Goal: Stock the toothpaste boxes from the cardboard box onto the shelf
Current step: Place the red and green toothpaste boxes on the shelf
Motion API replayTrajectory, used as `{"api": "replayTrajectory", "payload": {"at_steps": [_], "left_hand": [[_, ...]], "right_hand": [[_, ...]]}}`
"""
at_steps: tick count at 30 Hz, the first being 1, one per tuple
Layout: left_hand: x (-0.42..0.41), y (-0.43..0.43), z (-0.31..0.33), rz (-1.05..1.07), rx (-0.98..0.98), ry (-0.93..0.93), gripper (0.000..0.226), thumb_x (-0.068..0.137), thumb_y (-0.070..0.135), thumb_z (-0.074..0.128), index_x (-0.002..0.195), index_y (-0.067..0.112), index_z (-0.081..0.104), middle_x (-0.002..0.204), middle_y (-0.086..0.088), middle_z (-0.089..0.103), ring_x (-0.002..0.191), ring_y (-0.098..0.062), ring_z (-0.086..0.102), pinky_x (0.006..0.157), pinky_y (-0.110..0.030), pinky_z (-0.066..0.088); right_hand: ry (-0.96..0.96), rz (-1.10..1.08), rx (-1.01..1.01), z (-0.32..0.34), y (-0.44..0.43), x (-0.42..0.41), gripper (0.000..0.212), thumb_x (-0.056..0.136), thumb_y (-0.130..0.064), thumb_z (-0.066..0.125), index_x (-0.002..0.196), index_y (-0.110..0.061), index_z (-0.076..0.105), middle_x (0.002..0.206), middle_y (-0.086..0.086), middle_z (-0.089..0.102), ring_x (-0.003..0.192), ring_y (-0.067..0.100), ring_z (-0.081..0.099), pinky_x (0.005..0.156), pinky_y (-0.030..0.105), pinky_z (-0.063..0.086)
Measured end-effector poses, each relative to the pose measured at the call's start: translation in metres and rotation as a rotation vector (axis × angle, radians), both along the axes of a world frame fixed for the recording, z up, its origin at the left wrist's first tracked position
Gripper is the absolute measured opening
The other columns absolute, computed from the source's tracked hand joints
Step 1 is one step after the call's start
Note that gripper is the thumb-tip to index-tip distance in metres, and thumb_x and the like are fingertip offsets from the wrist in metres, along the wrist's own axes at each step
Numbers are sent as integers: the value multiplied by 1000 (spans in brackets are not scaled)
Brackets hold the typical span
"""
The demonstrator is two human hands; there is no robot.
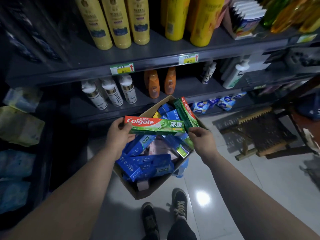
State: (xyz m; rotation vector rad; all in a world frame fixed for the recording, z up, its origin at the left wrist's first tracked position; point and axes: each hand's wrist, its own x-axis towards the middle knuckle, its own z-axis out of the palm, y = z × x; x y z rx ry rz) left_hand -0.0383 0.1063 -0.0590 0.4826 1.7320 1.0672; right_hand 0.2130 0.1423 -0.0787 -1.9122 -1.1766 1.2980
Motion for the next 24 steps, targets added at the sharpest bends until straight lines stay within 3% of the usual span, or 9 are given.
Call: {"api": "replayTrajectory", "payload": {"at_steps": [4,7,12,16,18,21,24], "left_hand": [[12,18,-5,71,50,-10,12,100,19,47,108,15,56,105,-8,66,97,-28,65,89,-37,52],[23,33,-11,110,64,0,17,102,20,44,92,21,58,94,2,65,93,-23,65,90,-36,51],[35,55,-29,180,68,8,11,102,20,44,106,19,55,99,-3,65,90,-21,65,81,-32,50],[41,68,-43,224,20,-25,24,101,18,46,124,14,52,104,-6,64,95,-24,65,90,-38,50],[43,71,-47,247,-3,-18,28,100,18,48,127,13,51,110,-8,63,98,-25,64,90,-38,52],[45,74,-50,267,-7,-12,16,100,17,48,114,19,54,100,-4,65,87,-18,65,85,-35,54],[44,75,-49,300,-28,-7,13,99,19,49,111,24,54,105,-5,65,90,-20,64,91,-39,53]], "right_hand": [[-174,26,-30,-19,29,31,27,89,-5,54,113,-5,66,90,6,61,63,15,52,49,22,38],[-283,115,-81,-36,48,49,31,86,-8,55,114,-7,67,87,6,59,67,21,52,54,22,37],[-422,280,-237,-63,74,58,36,80,-24,59,116,-17,64,101,14,66,96,33,58,69,32,49],[-569,403,-317,-82,86,55,42,83,-37,62,122,-20,58,113,13,63,117,33,41,88,34,39],[-580,400,-321,-88,89,52,44,83,-40,65,121,-18,58,113,14,60,119,32,36,90,35,36],[-594,393,-313,-89,89,48,47,82,-44,68,116,-14,57,109,16,54,118,32,34,94,37,35],[-691,473,-277,-89,89,46,43,82,-43,66,113,-13,60,100,13,59,113,32,37,90,38,35]]}}
